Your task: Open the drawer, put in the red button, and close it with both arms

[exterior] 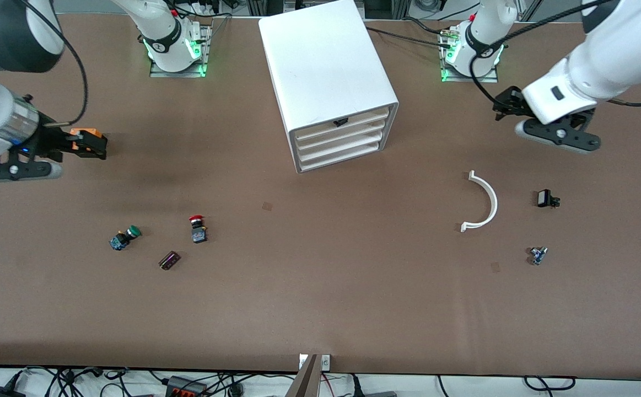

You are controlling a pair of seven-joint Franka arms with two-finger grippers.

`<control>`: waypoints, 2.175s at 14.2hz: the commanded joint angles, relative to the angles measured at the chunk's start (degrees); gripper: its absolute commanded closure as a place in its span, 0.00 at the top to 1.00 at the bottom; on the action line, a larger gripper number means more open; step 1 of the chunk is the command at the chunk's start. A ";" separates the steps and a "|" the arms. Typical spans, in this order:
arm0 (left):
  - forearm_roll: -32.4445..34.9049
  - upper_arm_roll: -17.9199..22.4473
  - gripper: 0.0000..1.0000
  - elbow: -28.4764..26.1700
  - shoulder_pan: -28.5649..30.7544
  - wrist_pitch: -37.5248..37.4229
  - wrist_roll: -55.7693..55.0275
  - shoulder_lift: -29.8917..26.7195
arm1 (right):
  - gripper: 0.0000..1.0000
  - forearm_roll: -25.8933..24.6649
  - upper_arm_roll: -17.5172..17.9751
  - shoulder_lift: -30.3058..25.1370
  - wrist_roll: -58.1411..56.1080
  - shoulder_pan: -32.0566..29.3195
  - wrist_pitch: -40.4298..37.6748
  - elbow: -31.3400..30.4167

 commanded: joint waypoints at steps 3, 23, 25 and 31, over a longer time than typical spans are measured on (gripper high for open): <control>-8.05 -2.40 1.00 1.59 0.23 -0.78 1.09 10.61 | 1.00 0.01 -0.05 10.35 -0.46 4.48 2.56 4.80; -52.36 -6.08 0.93 -5.94 -2.76 11.87 42.66 38.43 | 1.00 2.21 -0.05 35.51 0.50 11.16 30.34 5.24; -57.73 -7.85 0.90 -10.43 -3.11 15.81 47.29 38.43 | 1.00 2.21 -0.05 36.21 0.42 11.16 31.40 5.15; -63.36 -8.29 0.21 -15.19 -2.67 13.38 54.61 39.75 | 0.94 2.21 -0.05 37.79 0.42 10.81 31.93 7.17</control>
